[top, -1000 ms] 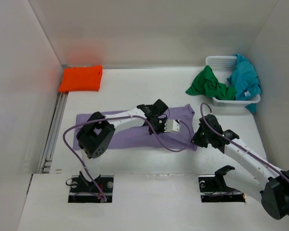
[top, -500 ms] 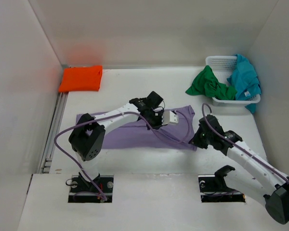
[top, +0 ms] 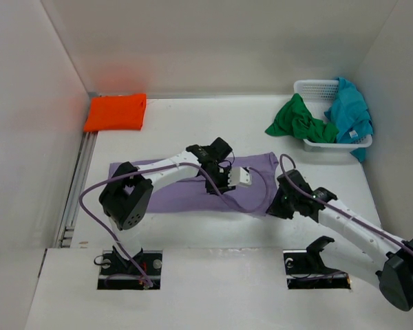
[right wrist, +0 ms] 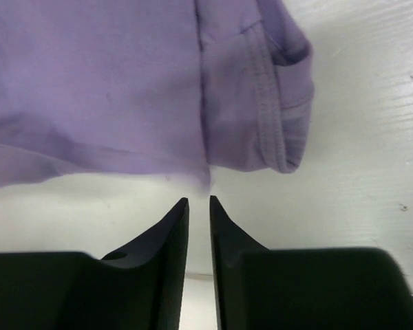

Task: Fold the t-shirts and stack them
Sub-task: Fold the other side of the tshirt into a rectangle, then rotate the tshirt 90 degrees

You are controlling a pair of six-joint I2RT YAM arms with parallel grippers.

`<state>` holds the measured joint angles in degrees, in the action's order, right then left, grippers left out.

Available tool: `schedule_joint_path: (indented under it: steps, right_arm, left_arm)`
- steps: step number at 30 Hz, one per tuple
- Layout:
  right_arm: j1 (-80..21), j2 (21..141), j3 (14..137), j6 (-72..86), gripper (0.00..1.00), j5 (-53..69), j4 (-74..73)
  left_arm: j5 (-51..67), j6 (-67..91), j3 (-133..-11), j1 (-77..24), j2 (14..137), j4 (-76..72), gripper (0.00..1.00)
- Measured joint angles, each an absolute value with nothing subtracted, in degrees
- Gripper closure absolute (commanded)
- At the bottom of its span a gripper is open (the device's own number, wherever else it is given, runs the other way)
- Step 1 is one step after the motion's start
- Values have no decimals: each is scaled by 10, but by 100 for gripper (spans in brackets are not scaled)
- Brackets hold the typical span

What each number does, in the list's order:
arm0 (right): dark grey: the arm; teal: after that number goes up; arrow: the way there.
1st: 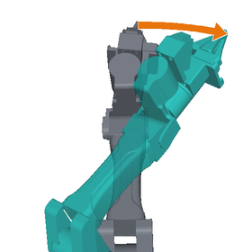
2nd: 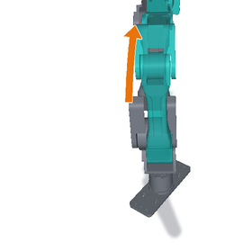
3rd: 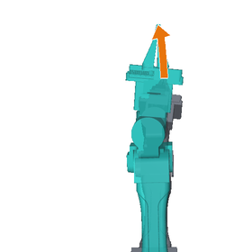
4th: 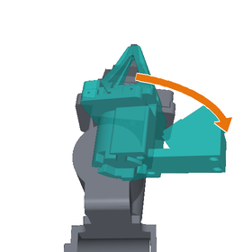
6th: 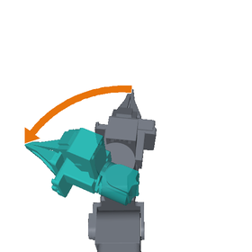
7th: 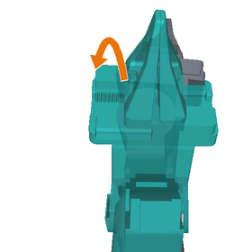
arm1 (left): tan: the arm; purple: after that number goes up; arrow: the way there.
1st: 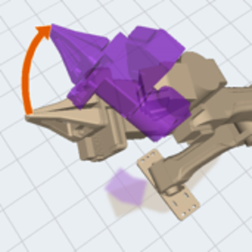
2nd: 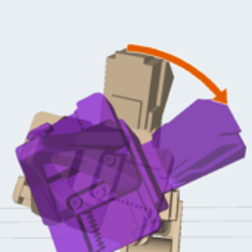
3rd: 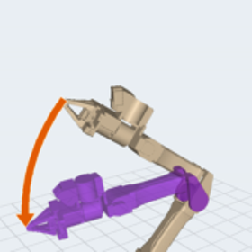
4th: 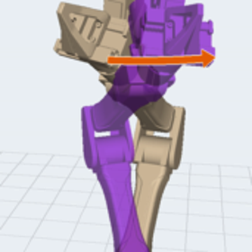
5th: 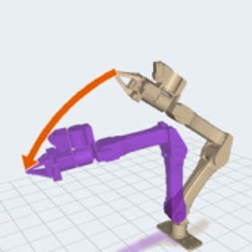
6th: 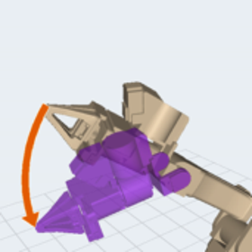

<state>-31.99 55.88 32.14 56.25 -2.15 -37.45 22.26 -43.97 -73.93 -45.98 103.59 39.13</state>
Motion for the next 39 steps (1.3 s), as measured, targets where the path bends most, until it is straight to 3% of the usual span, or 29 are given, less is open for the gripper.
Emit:
schedule_joint_path:
  steps: [4,6,11,16,26,32,34,37,39]
  right_arm:
    - [-315,557,309,561,72,-23,-377]
    - [-306,543,309,559,72,-27,-378]
    - [-269,515,316,542,72,-43,-388]
    - [-224,575,365,496,67,-57,-387]
    - [-158,881,609,352,64,-84,-309]
    - [-151,1046,713,306,52,-90,-306]
    - [-151,1079,735,292,56,-93,-319]
    - [-150,1113,777,273,83,-95,-349]
    - [-150,1133,818,261,96,-95,-373]
  left_arm:
    - [213,-444,-739,-463,1037,396,53]
    - [209,-444,-739,-458,1037,401,48]
    - [207,-441,-740,-414,1027,422,44]
    - [198,-425,-750,-314,993,434,42]
    - [58,-389,-743,-8,990,373,40]
    - [-39,-394,-703,75,1040,309,40]
    - [-59,-395,-690,87,1059,299,40]
    - [-77,-397,-689,99,1060,274,38]
    - [-83,-398,-684,109,1061,266,38]
